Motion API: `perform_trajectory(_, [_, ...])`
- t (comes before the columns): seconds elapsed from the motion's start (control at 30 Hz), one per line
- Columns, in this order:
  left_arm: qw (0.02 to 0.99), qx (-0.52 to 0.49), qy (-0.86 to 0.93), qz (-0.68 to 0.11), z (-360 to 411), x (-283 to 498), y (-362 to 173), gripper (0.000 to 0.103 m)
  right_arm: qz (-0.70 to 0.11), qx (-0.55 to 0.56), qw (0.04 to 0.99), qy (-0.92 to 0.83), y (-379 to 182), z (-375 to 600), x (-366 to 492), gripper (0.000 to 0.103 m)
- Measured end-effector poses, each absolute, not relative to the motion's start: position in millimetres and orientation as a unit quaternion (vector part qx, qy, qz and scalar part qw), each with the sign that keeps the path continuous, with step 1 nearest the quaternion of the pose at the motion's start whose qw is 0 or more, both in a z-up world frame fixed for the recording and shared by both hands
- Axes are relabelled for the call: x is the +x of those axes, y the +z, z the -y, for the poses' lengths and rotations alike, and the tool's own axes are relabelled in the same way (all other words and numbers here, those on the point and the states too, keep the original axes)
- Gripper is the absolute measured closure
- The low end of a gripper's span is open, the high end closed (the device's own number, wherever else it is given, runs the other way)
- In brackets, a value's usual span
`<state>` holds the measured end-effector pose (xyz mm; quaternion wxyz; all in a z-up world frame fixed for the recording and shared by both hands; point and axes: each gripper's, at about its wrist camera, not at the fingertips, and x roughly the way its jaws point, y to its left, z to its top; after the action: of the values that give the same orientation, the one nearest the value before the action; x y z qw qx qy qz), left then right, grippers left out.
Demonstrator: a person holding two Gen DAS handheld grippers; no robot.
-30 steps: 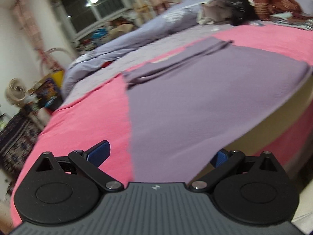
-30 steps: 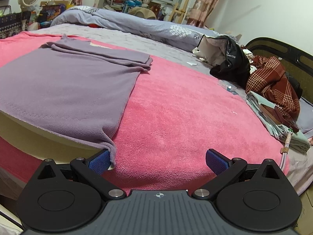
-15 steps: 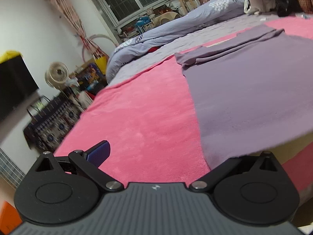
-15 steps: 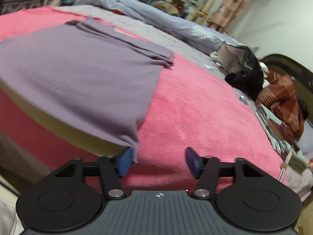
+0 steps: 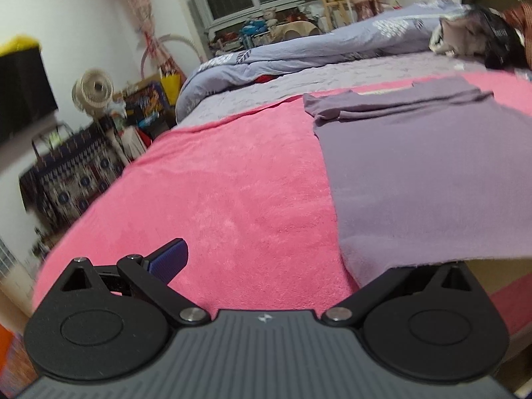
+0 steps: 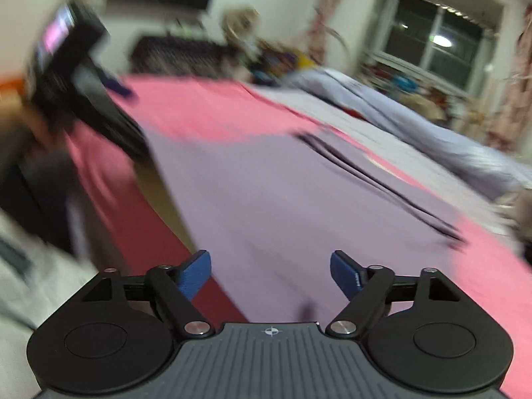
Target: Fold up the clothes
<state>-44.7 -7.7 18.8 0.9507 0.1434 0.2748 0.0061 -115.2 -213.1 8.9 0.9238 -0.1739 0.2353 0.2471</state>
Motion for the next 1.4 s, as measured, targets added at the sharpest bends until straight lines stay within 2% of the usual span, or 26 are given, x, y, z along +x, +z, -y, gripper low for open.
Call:
perform_trajectory(0.13, [0.954, 0.12, 0.006, -0.276, 0.4, -44.6, 17.5, 0.0, -0.199, -0.171, 0.932, 0.249, 2.5, 167.2, -107.8, 0.02])
perform_trajectory(0.27, [0.953, 0.126, 0.009, -0.275, -0.4, -47.2, 13.9, 0.0, -0.183, -0.204, 0.948, 0.161, -14.1, 157.3, -107.1, 0.019])
perform_trajectory(0.47, [0.953, 0.121, 0.013, -0.276, -4.2, -49.1, 9.5, 0.0, -0.18, -0.248, 0.95, 0.05, -27.0, 204.4, -108.3, 0.01])
perform_trajectory(0.67, [0.953, 0.122, 0.02, -0.275, -6.0, -50.1, 8.2, 0.0, -0.216, -0.295, 0.923, -0.119, -35.0, 266.2, -102.7, 0.01])
perform_trajectory(0.77, [0.953, 0.129, 0.023, -0.272, -5.3, -51.6, 8.2, 0.0, -0.258, -0.276, 0.906, -0.19, -35.6, 307.3, -96.3, 0.009])
perform_trajectory(0.8, [0.953, 0.132, 0.024, -0.27, -4.6, -52.3, 8.5, 0.0, -0.27, -0.253, 0.909, -0.191, -32.0, 321.0, -98.0, 0.005])
perform_trajectory(0.9, [0.954, 0.142, 0.027, -0.263, -2.9, -54.9, 10.7, 0.0, -0.28, -0.196, 0.923, -0.175, -20.8, 345.4, -102.8, 0.005])
perform_trajectory(1.13, [0.958, 0.162, 0.029, -0.237, -3.4, -53.7, 29.0, 0.0, -0.258, -0.215, 0.928, -0.161, -8.8, 346.6, -108.4, 0.005])
perform_trajectory(1.4, [0.963, 0.171, 0.011, -0.207, -1.1, -17.3, 69.9, 0.0, -0.238, -0.129, 0.953, -0.137, 51.0, 383.4, -87.1, 0.0])
